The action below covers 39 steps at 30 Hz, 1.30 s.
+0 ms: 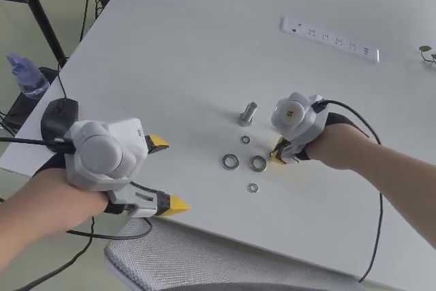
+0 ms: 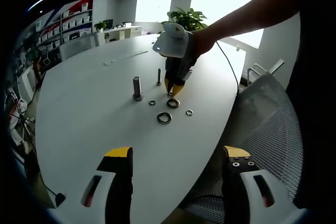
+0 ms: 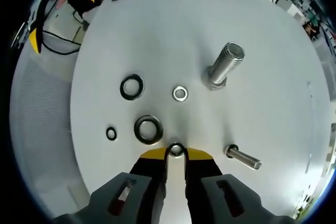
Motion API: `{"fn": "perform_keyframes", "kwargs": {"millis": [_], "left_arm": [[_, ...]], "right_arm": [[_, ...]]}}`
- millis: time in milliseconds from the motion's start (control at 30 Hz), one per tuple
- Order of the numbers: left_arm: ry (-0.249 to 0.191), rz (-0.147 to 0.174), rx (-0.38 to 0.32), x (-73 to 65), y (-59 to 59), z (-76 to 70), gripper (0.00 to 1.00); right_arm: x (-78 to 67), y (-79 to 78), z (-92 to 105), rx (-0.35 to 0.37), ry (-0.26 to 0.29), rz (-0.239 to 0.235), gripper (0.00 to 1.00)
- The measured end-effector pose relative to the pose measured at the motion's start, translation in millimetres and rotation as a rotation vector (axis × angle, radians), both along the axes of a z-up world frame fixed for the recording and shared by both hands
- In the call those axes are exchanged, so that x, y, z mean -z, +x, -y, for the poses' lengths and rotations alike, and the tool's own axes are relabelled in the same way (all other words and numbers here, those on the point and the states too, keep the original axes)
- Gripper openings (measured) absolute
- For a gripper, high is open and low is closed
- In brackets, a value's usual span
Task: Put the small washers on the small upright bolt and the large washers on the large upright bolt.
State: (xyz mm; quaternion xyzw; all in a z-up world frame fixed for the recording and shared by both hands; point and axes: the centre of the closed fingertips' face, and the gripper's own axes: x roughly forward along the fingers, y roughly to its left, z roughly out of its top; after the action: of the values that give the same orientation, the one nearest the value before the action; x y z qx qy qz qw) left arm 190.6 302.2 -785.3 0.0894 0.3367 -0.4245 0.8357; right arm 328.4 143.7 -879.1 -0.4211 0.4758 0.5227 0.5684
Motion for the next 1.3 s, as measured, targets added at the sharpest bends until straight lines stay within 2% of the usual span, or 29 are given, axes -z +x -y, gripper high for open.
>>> {"fn": "perform_keyframes", "kwargs": {"millis": [167,267,733,800,967,1100,1300], "left_arm": [[-0.002,0.004,-0.003,-2.4,0.8,1.0,0.68],[-0.002,0.006,-0.004,-3.2,1.6,0.9,0.67],[-0.011,0.019,-0.009,-7.2,5.4,5.5,0.7],[-0.009,0.027,-0.011,-8.5,6.6,7.3,0.72],[-0.001,0.026,-0.012,-9.2,9.4,6.6,0.74],[-0.01,0.03,-0.035,-11.9,14.7,3.4,0.77],[-0.003,0.022,-0.039,-10.8,14.7,2.2,0.81]], "right_arm": [[-1.2,-4.5,1.8,0.004,0.005,-0.009,0.12],[-2.3,-2.9,6.1,0.002,0.002,0.002,0.12],[-21.6,5.2,35.5,0.076,0.006,0.018,0.12],[-24.5,7.8,41.4,0.081,0.004,0.03,0.12],[-35.8,5.9,47.4,0.125,0.019,0.027,0.12],[-42.6,6.9,52.0,0.132,0.018,0.033,0.12],[-51.9,13.3,51.4,0.138,0.027,0.04,0.12]]}}
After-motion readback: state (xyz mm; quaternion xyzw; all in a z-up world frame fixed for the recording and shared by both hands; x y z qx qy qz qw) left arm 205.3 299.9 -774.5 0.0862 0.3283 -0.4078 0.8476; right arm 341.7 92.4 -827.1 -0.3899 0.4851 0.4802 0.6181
